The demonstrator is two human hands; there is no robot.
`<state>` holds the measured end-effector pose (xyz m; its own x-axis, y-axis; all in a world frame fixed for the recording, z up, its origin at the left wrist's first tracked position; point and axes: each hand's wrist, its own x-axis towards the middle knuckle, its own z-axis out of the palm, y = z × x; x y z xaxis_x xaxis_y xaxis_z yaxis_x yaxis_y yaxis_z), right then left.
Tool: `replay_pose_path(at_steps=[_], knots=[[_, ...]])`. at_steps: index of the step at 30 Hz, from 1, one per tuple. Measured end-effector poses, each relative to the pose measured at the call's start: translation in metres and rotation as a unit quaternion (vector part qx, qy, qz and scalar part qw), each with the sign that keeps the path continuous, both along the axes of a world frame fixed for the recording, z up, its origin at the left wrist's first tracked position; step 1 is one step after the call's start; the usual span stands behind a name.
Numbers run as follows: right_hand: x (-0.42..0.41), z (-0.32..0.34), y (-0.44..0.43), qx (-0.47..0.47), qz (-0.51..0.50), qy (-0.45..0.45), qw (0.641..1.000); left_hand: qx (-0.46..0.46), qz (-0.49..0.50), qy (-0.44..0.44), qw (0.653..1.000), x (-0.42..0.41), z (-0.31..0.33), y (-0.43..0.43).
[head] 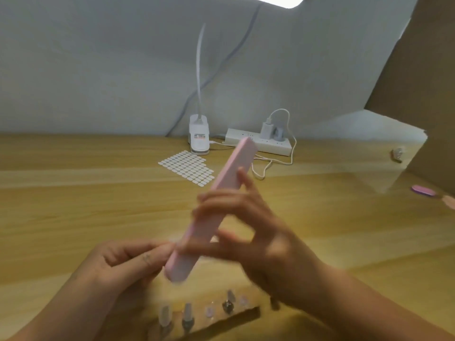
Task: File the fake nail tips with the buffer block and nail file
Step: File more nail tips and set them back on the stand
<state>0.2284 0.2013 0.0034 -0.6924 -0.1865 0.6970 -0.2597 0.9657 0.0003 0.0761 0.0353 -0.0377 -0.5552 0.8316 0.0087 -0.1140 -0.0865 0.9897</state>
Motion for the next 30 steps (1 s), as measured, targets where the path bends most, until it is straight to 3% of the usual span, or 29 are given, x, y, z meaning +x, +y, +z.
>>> replay_pose_path(at_steps=[3, 6, 10, 15, 22, 25, 30], knots=[[0.002, -0.003, -0.001, -0.037, -0.010, -0.006, 0.999, -0.005, -0.014, 0.004, 1.000, -0.001, 0.001, 0.000], [0.002, -0.011, -0.013, 0.034, 0.054, -0.030, 0.997, 0.017, -0.040, -0.036, 0.998, 0.007, 0.010, -0.001], [0.003, 0.002, 0.012, -0.048, -0.045, 0.003, 0.998, 0.033, -0.046, 0.069, 0.996, 0.017, 0.024, -0.003], [0.000, -0.006, 0.004, -0.082, 0.031, -0.019, 0.996, 0.034, -0.066, 0.091, 0.993, 0.024, 0.031, -0.006], [0.003, -0.005, 0.034, -0.178, -0.106, 0.018, 0.978, 0.014, -0.007, 0.020, 1.000, 0.013, 0.023, -0.003], [0.000, -0.006, 0.030, -0.251, -0.127, -0.072, 0.957, 0.029, -0.003, -0.012, 1.000, 0.011, 0.024, -0.002], [-0.010, -0.015, 0.031, -0.192, -0.145, -0.261, 0.935, 0.042, 0.003, -0.035, 0.998, 0.012, 0.027, -0.001]])
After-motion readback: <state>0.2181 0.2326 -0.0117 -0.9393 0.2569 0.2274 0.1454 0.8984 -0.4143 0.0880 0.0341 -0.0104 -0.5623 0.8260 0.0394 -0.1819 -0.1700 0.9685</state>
